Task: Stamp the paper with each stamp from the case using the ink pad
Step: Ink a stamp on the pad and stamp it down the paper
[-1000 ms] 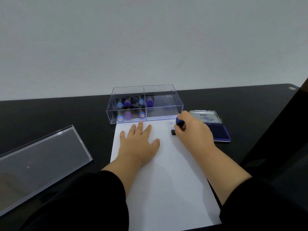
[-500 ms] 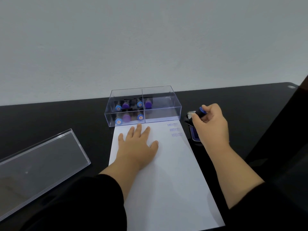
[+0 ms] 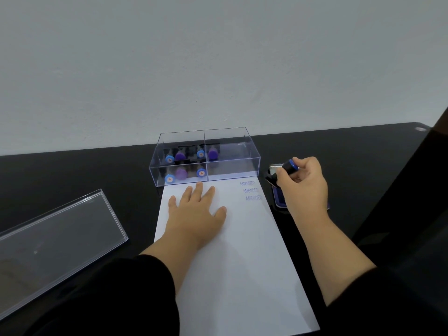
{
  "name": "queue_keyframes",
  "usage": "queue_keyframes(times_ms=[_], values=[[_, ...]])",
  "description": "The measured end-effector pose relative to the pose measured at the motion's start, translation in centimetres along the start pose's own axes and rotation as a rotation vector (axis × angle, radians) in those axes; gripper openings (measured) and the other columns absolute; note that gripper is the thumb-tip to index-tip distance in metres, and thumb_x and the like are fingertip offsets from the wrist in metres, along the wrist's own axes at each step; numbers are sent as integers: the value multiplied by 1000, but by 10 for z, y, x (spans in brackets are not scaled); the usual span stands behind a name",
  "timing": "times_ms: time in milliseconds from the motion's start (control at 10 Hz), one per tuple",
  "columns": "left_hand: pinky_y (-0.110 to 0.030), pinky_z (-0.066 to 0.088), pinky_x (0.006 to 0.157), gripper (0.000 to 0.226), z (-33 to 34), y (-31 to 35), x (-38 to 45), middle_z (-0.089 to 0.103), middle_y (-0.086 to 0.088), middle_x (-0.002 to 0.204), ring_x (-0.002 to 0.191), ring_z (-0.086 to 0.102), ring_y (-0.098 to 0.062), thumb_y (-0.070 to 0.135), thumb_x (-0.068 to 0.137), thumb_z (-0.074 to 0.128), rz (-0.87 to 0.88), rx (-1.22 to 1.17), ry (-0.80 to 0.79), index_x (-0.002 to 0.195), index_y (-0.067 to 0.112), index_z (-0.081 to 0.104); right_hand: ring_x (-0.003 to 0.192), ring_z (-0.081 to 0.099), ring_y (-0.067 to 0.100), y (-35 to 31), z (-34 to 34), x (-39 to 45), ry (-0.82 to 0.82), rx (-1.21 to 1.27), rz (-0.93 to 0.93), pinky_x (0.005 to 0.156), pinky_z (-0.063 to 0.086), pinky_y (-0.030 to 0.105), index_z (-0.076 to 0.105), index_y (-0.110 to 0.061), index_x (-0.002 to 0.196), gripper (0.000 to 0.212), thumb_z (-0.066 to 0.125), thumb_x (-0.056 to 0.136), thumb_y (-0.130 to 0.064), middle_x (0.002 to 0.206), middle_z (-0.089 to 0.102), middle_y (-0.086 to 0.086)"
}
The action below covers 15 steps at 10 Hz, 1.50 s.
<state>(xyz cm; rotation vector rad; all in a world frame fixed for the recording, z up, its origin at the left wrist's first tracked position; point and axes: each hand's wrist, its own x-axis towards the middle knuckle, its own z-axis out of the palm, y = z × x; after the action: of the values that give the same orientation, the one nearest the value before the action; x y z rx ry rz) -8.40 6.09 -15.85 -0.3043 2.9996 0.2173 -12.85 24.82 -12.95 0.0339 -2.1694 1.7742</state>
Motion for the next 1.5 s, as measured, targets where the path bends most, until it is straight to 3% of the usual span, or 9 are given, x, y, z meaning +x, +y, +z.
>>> queue_keyframes(times_ms=[300, 500, 700, 900, 1500], values=[[-46, -5, 117, 60, 0, 0, 0, -10, 6, 159, 146, -9, -15, 53, 97, 19, -4, 0, -5, 151, 34, -1, 69, 60, 9, -1, -2, -2, -4, 2, 3, 43, 44, 10, 45, -25, 103, 24, 62, 89, -17, 75, 61, -3], [-46, -5, 117, 60, 0, 0, 1, -11, 6, 159, 146, -9, -15, 53, 97, 19, -5, 4, -8, 151, 34, -1, 68, 59, 7, 0, -3, -2, 10, 0, 19, 52, 44, 13, 45, -25, 103, 23, 62, 89, -17, 72, 60, -5], [-46, -5, 117, 60, 0, 1, 1, -11, 7, 159, 146, -9, -15, 53, 97, 19, -6, 1, -11, 151, 35, -1, 72, 61, 10, 1, -5, -2, 26, -6, 22, 69, 50, 25, 46, -24, 103, 24, 63, 88, -17, 72, 59, -6], [-46, -5, 117, 60, 0, 0, 2, -12, 6, 159, 146, -9, -16, 53, 97, 18, -4, 14, -16, 151, 34, -2, 67, 58, 7, 0, -5, -3, 34, -12, 22, 61, 45, 18, 46, -22, 104, 23, 63, 89, -17, 71, 58, -6], [-46, -5, 117, 60, 1, 0, 0, -10, 7, 159, 146, -9, -15, 53, 97, 20, -8, -3, -2, 151, 34, 0, 70, 60, 7, -1, -5, -3, 33, -60, 29, 69, 50, 26, 46, -21, 107, 24, 63, 89, -17, 71, 59, -6]])
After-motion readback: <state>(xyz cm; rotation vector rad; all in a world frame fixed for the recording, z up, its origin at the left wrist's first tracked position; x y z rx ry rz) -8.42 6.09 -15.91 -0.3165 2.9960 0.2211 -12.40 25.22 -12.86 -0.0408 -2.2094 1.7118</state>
